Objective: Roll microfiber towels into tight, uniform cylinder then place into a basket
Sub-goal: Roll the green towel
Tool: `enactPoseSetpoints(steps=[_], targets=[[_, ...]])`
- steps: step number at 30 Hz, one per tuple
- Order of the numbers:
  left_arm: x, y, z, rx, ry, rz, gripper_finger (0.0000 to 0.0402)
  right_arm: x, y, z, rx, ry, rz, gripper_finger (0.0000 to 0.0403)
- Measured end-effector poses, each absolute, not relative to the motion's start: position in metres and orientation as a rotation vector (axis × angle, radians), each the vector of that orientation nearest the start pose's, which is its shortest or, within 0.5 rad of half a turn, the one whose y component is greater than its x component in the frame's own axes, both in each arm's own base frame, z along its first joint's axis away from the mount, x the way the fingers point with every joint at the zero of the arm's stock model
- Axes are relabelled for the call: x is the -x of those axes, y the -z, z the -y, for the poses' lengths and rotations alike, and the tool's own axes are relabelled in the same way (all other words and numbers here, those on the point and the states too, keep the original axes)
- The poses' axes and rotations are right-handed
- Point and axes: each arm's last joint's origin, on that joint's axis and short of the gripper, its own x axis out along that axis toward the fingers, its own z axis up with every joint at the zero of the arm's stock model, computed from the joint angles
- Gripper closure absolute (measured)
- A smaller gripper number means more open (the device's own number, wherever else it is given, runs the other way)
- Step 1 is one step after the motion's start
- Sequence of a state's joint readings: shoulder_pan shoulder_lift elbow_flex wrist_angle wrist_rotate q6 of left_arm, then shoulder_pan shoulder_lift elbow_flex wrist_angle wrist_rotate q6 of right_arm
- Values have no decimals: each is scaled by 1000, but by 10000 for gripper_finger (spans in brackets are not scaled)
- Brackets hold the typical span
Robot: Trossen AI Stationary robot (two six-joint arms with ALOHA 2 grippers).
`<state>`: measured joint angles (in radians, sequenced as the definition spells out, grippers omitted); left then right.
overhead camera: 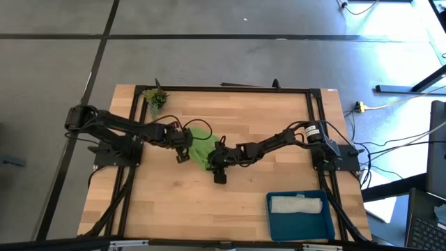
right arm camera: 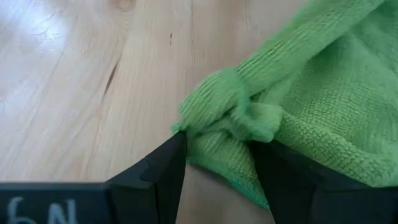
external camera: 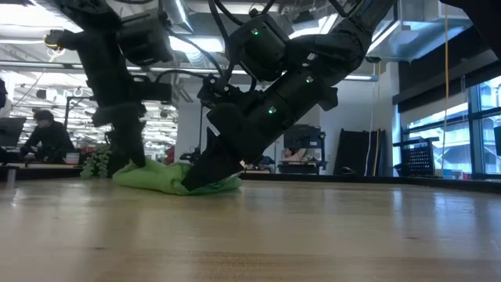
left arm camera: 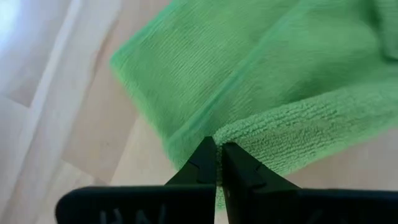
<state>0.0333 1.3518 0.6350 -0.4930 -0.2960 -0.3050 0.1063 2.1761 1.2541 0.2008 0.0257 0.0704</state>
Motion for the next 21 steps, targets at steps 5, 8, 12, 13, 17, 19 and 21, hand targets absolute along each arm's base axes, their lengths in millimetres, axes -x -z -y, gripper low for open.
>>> enactPoseSetpoints(steps=[5,8,12,13,17,19,21], targets=[[-224,-147,-25,108,-515,-1168,401,-436,-98,-46,-19,-53,-724,215],[-227,-137,-28,111,-528,-1202,401,-436,-98,-46,-19,-54,-724,215],[-230,-127,-30,89,-528,-1249,401,-436,-98,-46,-21,-53,-722,214],[-230,-125,-30,83,-526,-1260,401,-436,-98,-46,-20,-53,-721,214],[-230,-123,-30,78,-527,-1268,401,-436,-100,-46,-13,-29,-718,214],[-230,-123,-30,77,-525,-1269,401,-435,-104,-46,-19,-25,-719,214],[-230,-123,-30,61,-512,-1274,401,-432,-112,-47,-31,-21,-720,214]])
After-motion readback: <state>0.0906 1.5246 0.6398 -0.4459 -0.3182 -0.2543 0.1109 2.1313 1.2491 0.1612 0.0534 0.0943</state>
